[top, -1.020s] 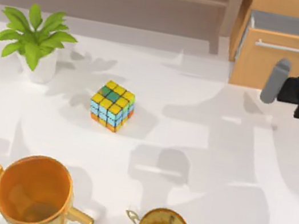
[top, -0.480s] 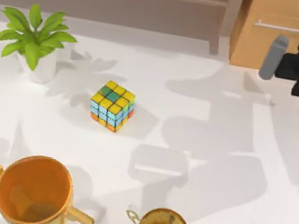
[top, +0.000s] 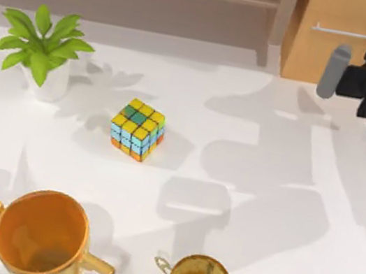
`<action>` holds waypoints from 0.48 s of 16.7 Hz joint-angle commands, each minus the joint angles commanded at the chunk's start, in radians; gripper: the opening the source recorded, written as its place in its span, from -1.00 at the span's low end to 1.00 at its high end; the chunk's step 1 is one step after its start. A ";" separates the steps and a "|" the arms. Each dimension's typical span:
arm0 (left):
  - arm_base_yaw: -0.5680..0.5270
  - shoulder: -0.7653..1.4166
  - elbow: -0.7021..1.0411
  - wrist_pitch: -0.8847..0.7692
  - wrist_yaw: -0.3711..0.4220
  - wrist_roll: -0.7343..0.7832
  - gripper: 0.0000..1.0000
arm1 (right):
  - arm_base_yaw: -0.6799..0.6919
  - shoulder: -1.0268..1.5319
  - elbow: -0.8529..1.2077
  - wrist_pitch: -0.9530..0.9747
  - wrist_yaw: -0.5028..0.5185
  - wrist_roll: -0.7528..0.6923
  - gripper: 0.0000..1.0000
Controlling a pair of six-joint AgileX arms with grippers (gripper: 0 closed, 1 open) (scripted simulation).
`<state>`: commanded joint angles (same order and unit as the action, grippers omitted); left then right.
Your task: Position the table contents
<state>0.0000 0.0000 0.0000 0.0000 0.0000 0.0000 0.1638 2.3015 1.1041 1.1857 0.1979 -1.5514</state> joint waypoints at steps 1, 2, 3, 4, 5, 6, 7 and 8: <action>0.000 0.000 0.000 0.000 0.000 0.000 1.00 | 0.000 0.000 0.000 0.000 0.000 0.000 -0.55; 0.000 0.000 0.000 0.000 0.000 0.000 1.00 | 0.000 0.000 0.000 0.000 0.000 0.000 -0.40; 0.000 0.000 0.000 0.000 0.000 0.000 1.00 | 0.000 0.000 0.000 0.000 0.000 0.000 -0.25; 0.000 0.000 0.000 0.000 0.000 0.000 1.00 | 0.000 0.000 0.000 0.000 0.000 0.000 -0.10; 0.000 0.000 0.000 0.000 0.000 0.000 1.00 | 0.000 0.000 0.000 0.000 0.000 0.000 0.06; 0.000 0.000 0.000 0.000 0.000 0.000 1.00 | 0.000 0.000 0.000 0.000 0.000 0.000 0.21; 0.000 0.000 0.000 0.000 0.000 0.000 1.00 | 0.000 0.000 0.000 0.000 0.000 0.000 0.36; 0.000 0.000 0.000 0.000 0.000 0.000 1.00 | 0.000 0.000 0.000 0.000 0.000 0.000 0.51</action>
<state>0.0000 0.0000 0.0000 0.0000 0.0000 0.0000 0.1638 2.3015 1.1041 1.1857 0.1979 -1.5514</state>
